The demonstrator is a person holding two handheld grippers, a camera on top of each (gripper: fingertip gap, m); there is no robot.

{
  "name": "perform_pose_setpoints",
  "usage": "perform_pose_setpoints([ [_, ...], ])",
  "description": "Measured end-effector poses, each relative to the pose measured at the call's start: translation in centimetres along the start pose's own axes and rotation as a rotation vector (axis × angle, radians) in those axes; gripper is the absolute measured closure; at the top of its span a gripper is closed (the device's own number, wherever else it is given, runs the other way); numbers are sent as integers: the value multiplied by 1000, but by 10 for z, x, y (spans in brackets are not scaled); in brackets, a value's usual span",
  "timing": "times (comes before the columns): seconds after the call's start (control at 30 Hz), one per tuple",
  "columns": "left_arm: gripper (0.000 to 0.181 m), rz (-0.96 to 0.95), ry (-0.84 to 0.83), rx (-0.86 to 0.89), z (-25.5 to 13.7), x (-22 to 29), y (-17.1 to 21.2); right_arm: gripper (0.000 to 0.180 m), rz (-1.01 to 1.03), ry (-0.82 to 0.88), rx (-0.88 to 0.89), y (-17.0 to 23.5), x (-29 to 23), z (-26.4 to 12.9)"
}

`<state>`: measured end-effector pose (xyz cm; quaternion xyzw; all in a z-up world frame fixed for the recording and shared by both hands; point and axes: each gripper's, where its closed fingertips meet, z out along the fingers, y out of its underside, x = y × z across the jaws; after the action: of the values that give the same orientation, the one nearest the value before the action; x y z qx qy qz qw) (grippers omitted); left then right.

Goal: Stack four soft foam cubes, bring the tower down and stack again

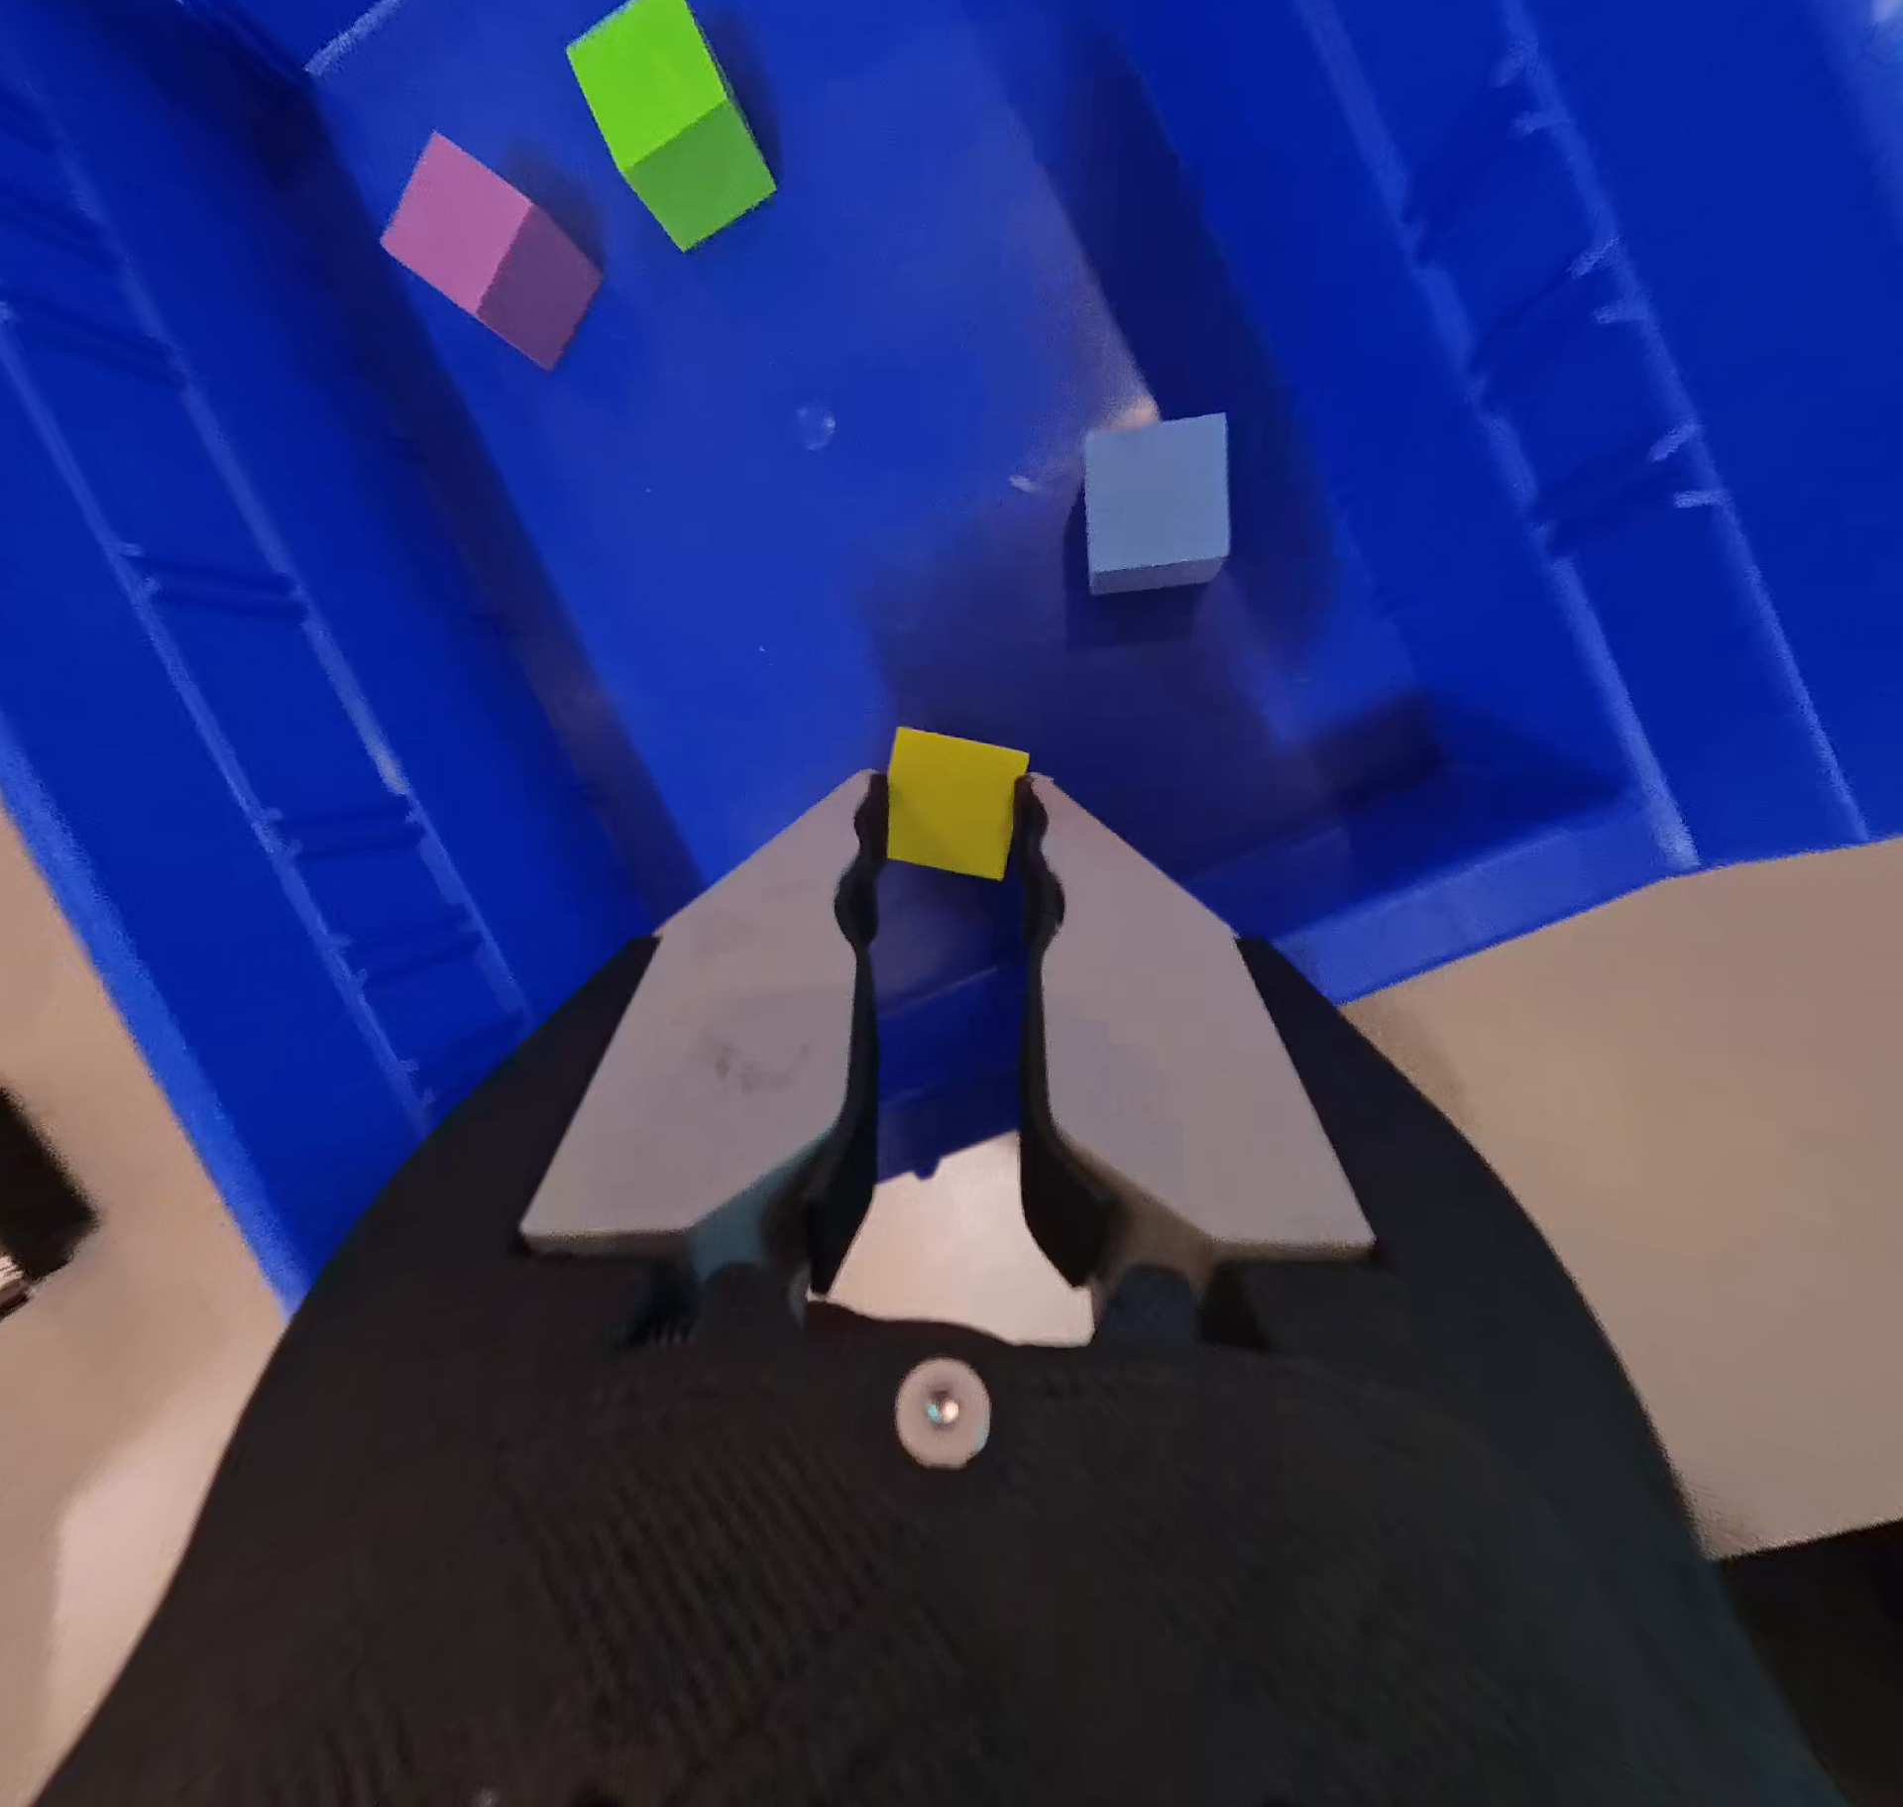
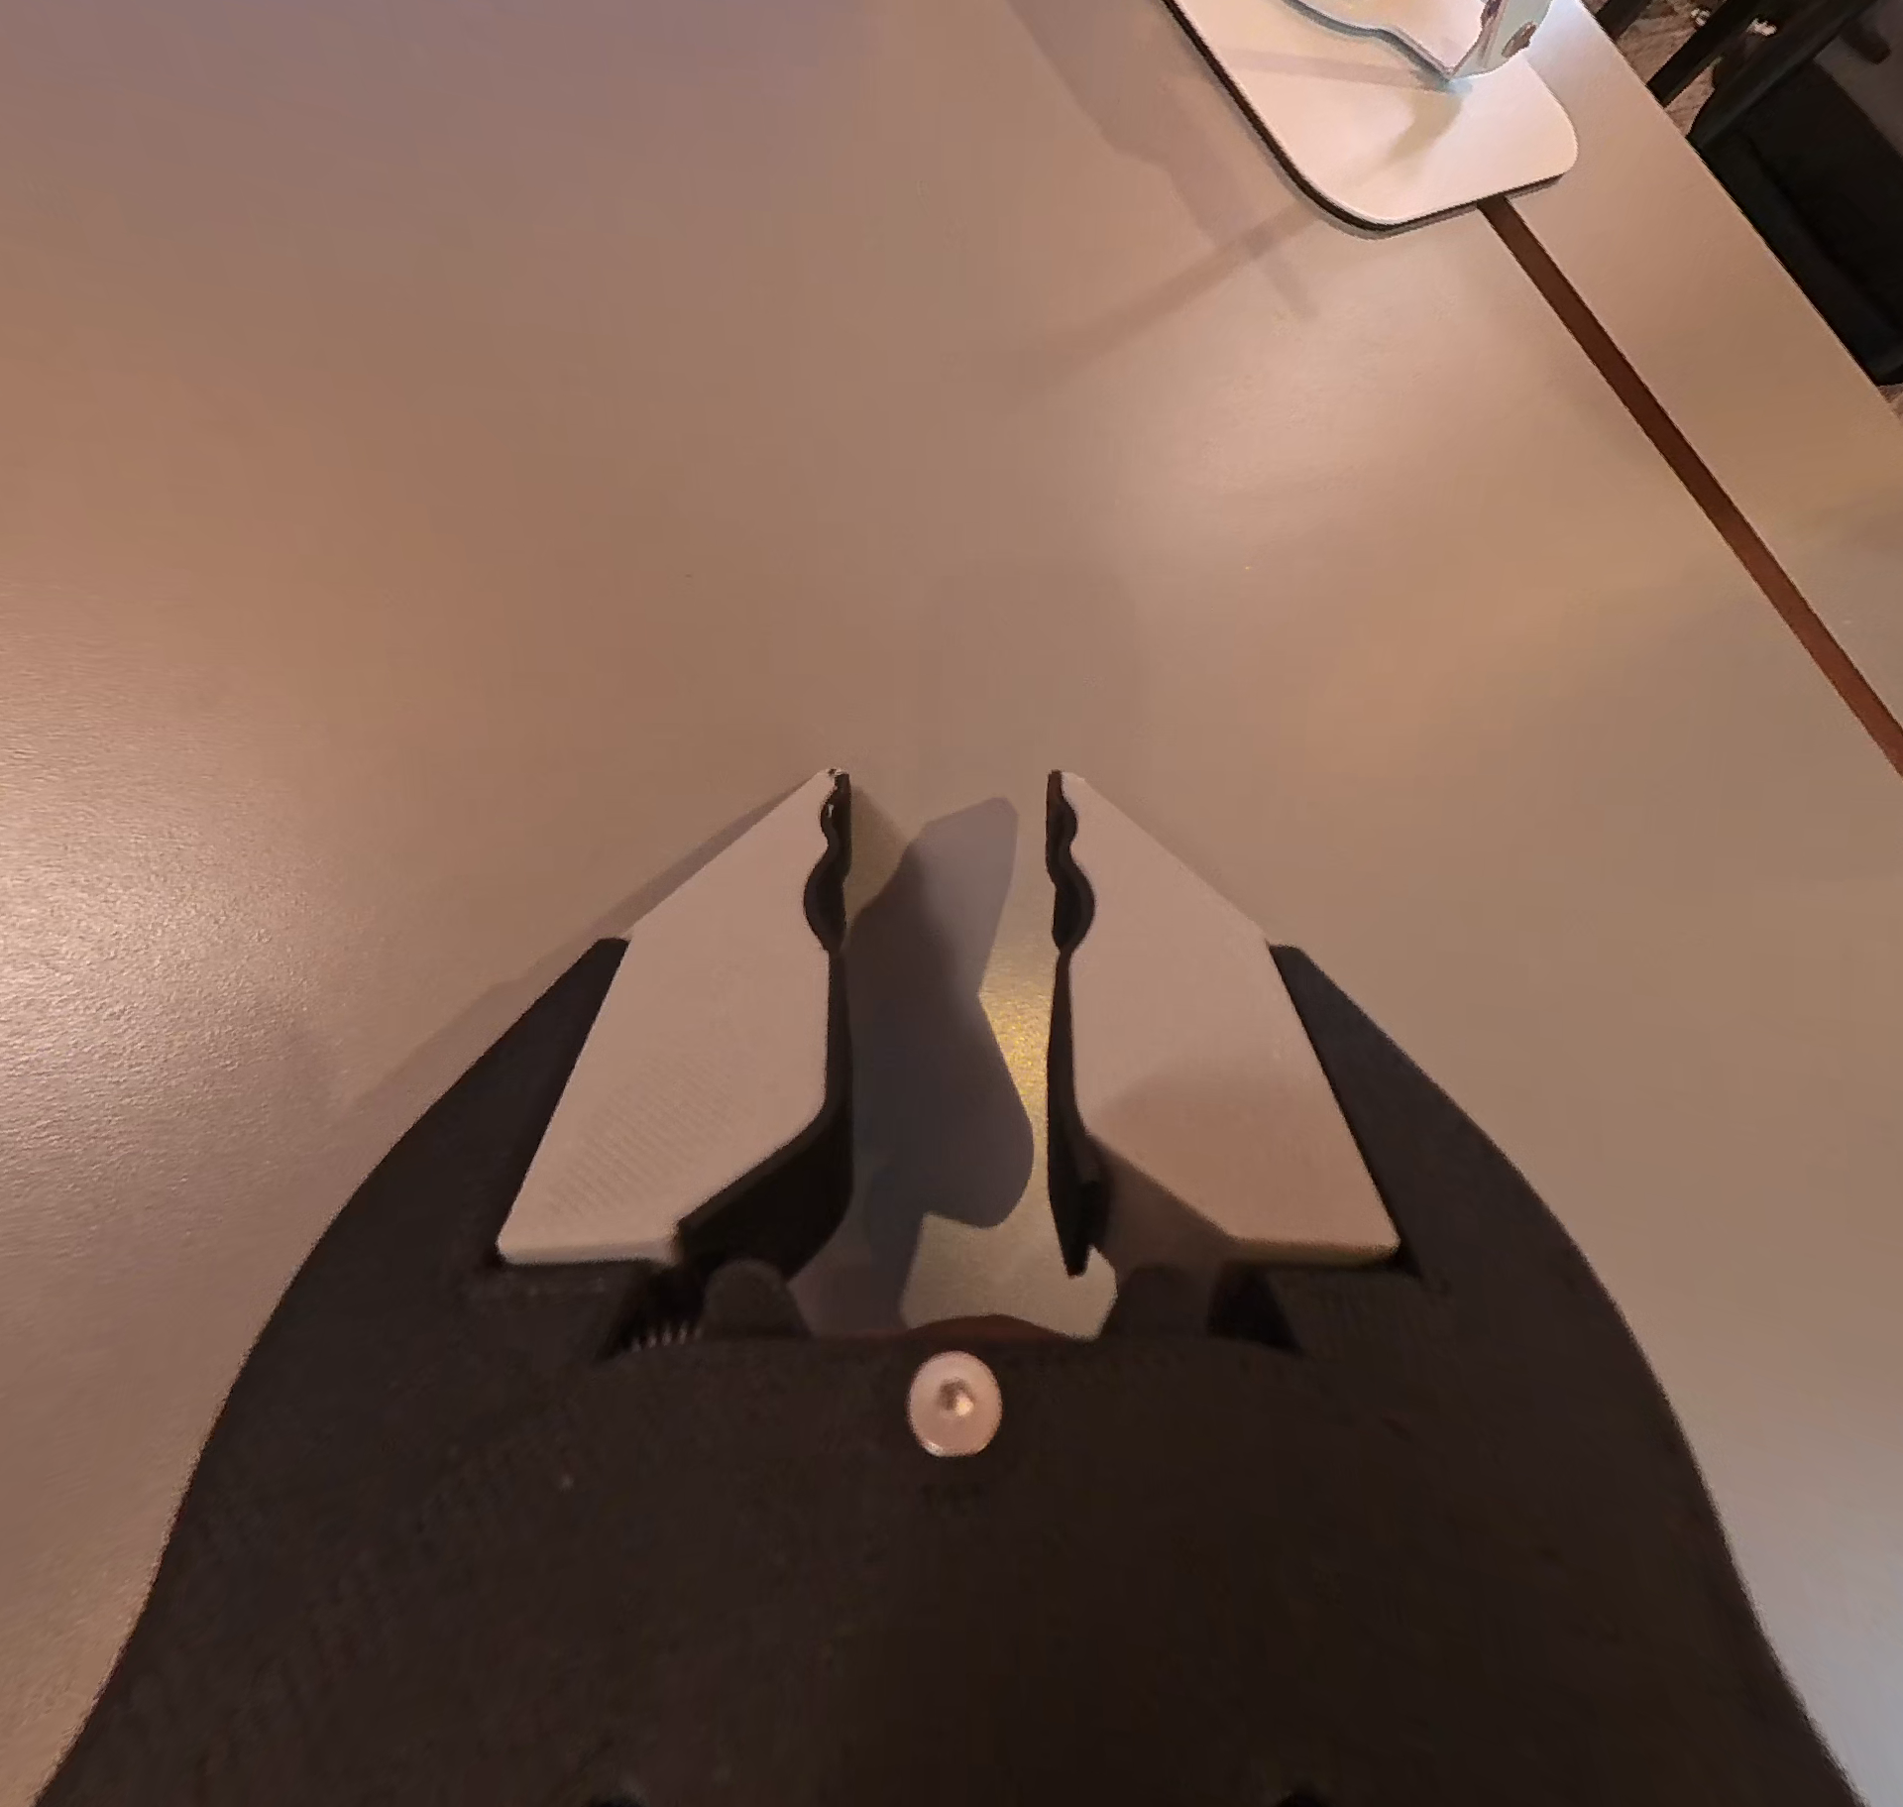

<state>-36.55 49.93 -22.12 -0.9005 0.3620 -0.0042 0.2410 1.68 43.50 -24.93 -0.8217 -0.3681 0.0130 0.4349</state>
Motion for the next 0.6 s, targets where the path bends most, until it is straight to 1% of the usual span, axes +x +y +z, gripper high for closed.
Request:
perform_pose_setpoints([
  [0.1,158,-9,-33,94,-20,-2,-19,144,-1,-1,0,0,0,0],
  [0.23,158,21,-63,278,-66,11,-58,144,-3,0,0,0,0,0],
  [0.3,158,59,-59,372,-92,30,-80,144,-2,-1,0,0,0,0],
  [0.4,158,140,10,483,-121,80,-108,144,-1,-1,0,0,0,0],
  [0.47,158,189,69,516,-122,122,-123,145,-2,-1,0,0,0,0],
  [0.5,158,212,63,516,-115,140,-129,145,-2,-1,0,0,0,0],
  [0.6,158,240,-6,517,-77,183,-148,145,-7,-2,-1,-1,-1,0],
])
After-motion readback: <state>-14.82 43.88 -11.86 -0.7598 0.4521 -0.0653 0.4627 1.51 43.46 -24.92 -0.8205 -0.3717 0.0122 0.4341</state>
